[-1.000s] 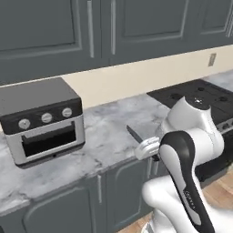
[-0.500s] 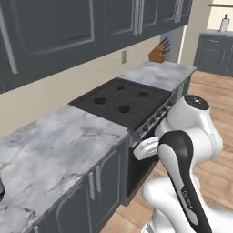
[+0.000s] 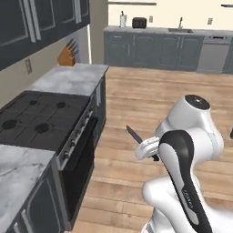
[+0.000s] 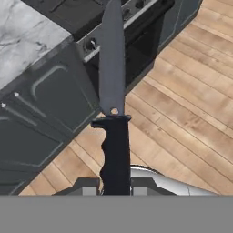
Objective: Retrieve the butter from the fridge and place it on a plate on the dining table. Then retrieve the butter knife by the fridge and place it near the plate.
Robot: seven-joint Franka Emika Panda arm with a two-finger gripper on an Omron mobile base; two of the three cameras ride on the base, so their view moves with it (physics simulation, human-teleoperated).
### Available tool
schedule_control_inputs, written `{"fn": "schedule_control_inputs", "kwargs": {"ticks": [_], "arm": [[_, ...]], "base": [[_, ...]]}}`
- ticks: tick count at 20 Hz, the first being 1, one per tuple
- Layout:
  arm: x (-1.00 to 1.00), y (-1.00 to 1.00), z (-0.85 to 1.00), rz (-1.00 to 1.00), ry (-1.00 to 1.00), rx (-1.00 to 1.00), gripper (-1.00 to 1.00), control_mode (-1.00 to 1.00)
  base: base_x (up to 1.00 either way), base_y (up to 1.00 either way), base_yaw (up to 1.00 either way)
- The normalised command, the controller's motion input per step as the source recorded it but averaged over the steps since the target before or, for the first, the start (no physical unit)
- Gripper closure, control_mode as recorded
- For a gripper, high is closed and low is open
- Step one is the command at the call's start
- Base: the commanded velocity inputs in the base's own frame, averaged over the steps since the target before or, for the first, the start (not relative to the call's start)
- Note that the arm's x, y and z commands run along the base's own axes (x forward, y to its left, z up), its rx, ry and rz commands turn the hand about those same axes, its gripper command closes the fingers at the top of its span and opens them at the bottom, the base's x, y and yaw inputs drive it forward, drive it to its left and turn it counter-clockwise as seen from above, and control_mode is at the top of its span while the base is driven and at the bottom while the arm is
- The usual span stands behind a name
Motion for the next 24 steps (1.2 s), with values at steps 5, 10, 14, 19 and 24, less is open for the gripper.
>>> {"fn": "schedule_control_inputs", "kwargs": {"ticks": [5, 10, 14, 19, 24], "arm": [[0.00, 0.00, 0.00, 0.00, 0.00, 0.00, 1.00, 1.00], [0.00, 0.00, 0.00, 0.00, 0.00, 0.00, 1.00, 1.00], [0.00, 0.00, 0.00, 0.00, 0.00, 0.00, 1.00, 1.00], [0.00, 0.00, 0.00, 0.00, 0.00, 0.00, 1.00, 1.00], [0.00, 0.00, 0.00, 0.00, 0.00, 0.00, 1.00, 1.00]], "base": [[0.36, -0.53, -0.68], [0.82, -0.20, -0.52], [1.00, 0.00, -0.36], [1.00, 0.00, -0.32], [1.00, 0.00, -0.29]]}}
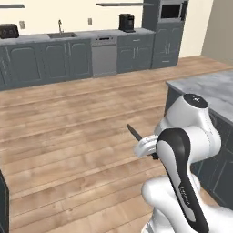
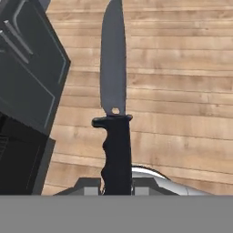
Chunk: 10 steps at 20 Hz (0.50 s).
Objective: Retrieve the butter from the fridge and place it on a plate on the dining table. Then retrieve the butter knife by the fridge and place it near the plate.
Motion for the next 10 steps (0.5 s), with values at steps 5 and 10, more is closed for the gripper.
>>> {"fn": "schedule_control_inputs", "kwargs": {"ticks": [5, 10], "arm": [[0.00, 0.00, 0.00, 0.00, 0.00, 0.00, 1.00, 1.00], [0.00, 0.00, 0.00, 0.00, 0.00, 0.00, 1.00, 1.00]], "base": [[1.00, 0.00, -0.24], [1.00, 0.00, -0.22]]}}
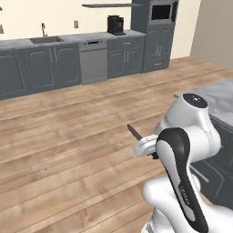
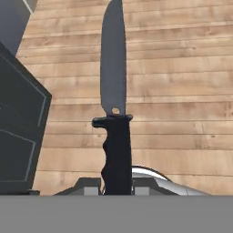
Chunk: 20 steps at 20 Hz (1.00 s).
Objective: Retrieve the butter from the fridge and place it on a plate on the dining table. Then retrieve the butter knife by the fridge and place it near the plate.
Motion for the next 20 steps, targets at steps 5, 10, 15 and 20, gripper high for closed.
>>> {"fn": "schedule_control_inputs", "kwargs": {"ticks": [5, 10, 15, 20], "arm": [[0.00, 0.00, 0.00, 0.00, 0.00, 0.00, 1.00, 1.00], [0.00, 0.00, 0.00, 0.00, 0.00, 0.00, 1.00, 1.00], [0.00, 0.00, 0.00, 0.00, 0.00, 0.00, 1.00, 1.00], [0.00, 0.00, 0.00, 0.00, 0.00, 0.00, 1.00, 1.00]], "base": [[1.00, 0.00, -0.18], [1.00, 0.00, -0.19], [1.00, 0.00, -0.18], [1.00, 0.01, -0.33]]}}
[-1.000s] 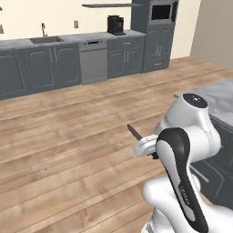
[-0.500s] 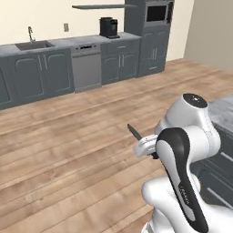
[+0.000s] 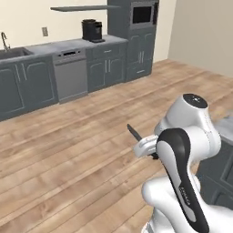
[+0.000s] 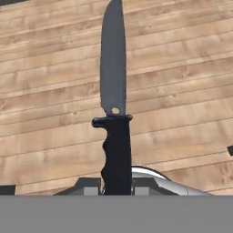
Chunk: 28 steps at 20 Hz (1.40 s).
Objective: Retrieve the butter from the fridge and place it on a plate on the dining table. Then retrieve the butter knife by the fridge and place it near the plate.
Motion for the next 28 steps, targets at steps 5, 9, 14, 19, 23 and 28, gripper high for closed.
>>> {"fn": "schedule_control_inputs", "kwargs": {"ticks": [5, 9, 14, 19, 23, 28], "arm": [[0.00, 0.00, 0.00, 0.00, 0.00, 0.00, 1.00, 1.00], [0.00, 0.00, 0.00, 0.00, 0.00, 0.00, 1.00, 1.00], [0.00, 0.00, 0.00, 0.00, 0.00, 0.00, 1.00, 1.00], [0.00, 0.00, 0.00, 0.00, 0.00, 0.00, 1.00, 1.00], [0.00, 0.00, 0.00, 0.00, 0.00, 0.00, 1.00, 1.00], [0.00, 0.00, 0.00, 0.00, 0.00, 0.00, 1.00, 1.00]], "base": [[1.00, 0.13, -0.38], [1.00, 0.17, -0.38], [0.99, 0.25, -0.38], [1.00, 0.12, -0.35], [1.00, 0.00, -0.35], [1.00, 0.00, -0.35]]}}
